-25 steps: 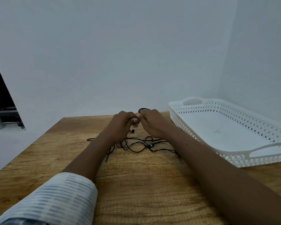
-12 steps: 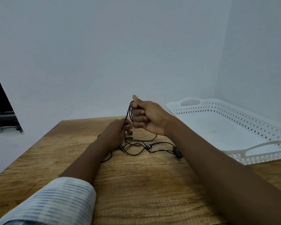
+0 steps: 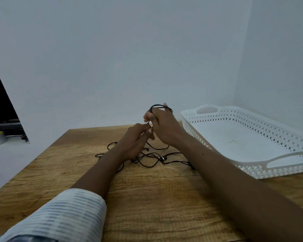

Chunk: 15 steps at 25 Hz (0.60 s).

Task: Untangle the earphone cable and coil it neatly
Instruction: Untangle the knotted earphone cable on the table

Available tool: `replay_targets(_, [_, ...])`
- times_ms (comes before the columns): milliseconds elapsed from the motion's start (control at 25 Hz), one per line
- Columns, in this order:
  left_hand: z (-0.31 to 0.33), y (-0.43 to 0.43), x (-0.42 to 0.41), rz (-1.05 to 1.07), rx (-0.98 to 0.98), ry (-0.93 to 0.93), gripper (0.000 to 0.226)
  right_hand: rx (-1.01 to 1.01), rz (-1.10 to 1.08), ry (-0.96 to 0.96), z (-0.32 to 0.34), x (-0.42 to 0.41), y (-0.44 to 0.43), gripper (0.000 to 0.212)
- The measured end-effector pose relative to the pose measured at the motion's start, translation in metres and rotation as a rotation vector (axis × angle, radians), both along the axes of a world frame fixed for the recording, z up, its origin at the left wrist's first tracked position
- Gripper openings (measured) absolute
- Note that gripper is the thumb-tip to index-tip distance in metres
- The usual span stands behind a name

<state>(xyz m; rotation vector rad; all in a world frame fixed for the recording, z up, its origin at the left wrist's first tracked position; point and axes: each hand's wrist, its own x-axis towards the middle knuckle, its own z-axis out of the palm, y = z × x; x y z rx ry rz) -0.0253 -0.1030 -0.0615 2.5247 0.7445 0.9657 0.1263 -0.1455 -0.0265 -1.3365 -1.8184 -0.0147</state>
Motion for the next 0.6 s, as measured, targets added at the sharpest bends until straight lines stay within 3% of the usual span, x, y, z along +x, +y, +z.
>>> replay_targets(80, [0.000,0.004,-0.001,0.025,0.024,-0.006,0.034,-0.069,-0.046,-0.223,-0.006,0.004,0.002,0.024])
replay_targets(160, [0.000,0.006,-0.003,0.048,0.056,0.008,0.027,-0.068,-0.093,-0.326,-0.011,0.007,0.001,0.028])
replay_targets(360, [-0.006,0.015,-0.012,0.133,0.098,0.049,0.018,-0.233,-0.092,-0.249,-0.017,0.013,-0.004,0.047])
replay_targets(480, [-0.012,0.021,-0.011,0.165,0.156,0.067,0.022,-0.345,-0.031,-0.067,-0.016,0.009,-0.007,0.043])
replay_targets(600, [-0.012,0.019,-0.006,0.202,0.169,0.077,0.021,-0.592,0.245,0.529,-0.012,0.002,-0.012,0.042])
